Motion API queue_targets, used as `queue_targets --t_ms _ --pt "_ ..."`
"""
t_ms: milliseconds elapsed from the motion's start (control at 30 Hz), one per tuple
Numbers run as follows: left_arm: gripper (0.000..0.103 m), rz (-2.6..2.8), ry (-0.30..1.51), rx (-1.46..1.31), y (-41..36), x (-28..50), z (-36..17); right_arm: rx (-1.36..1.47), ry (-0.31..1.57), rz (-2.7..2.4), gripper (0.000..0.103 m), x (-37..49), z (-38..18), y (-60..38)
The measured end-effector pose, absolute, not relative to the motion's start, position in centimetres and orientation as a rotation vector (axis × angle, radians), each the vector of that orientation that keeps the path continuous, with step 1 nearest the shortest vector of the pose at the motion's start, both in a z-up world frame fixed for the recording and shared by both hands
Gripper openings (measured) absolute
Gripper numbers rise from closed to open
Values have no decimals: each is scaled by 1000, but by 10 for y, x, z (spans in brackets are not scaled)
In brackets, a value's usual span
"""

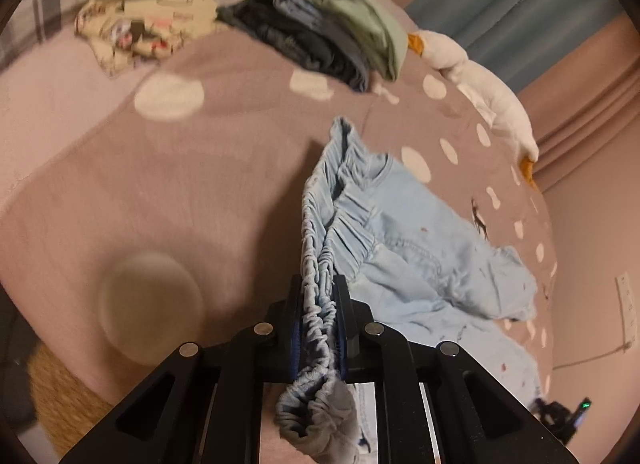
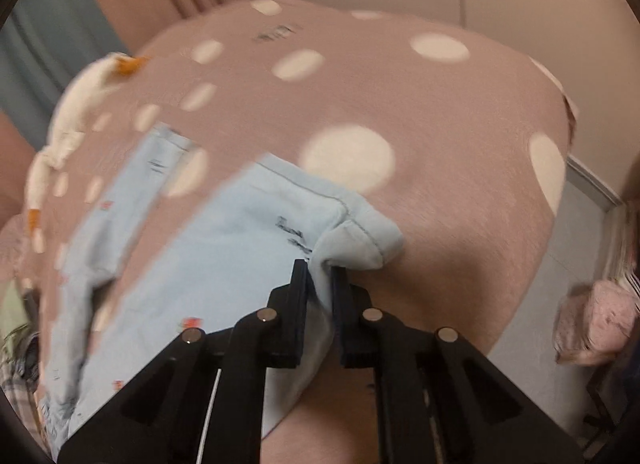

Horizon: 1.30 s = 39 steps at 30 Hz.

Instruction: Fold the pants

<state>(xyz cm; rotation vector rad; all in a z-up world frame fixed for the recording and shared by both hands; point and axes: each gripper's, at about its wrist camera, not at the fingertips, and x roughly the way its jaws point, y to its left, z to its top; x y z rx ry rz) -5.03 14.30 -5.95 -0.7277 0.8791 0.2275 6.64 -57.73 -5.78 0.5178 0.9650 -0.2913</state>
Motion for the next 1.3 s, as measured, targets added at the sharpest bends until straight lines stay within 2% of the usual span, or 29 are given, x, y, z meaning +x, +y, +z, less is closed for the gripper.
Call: queue_targets --t_ms 133,300,400,1300 --pt "13 294 870 -628 153 -49 -49 518 919 -220 9 59 -41 -566" --pt "14 332 1014 -565 151 -40 -90 474 1052 -311 9 55 -86 -566" --pt "21 356 1041 -565 154 -40 -110 498 1063 -310 8 49 -97 -573" --pt "26 338 1067 -607 161 -36 -114 425 1062 -379 7 56 -104 -561"
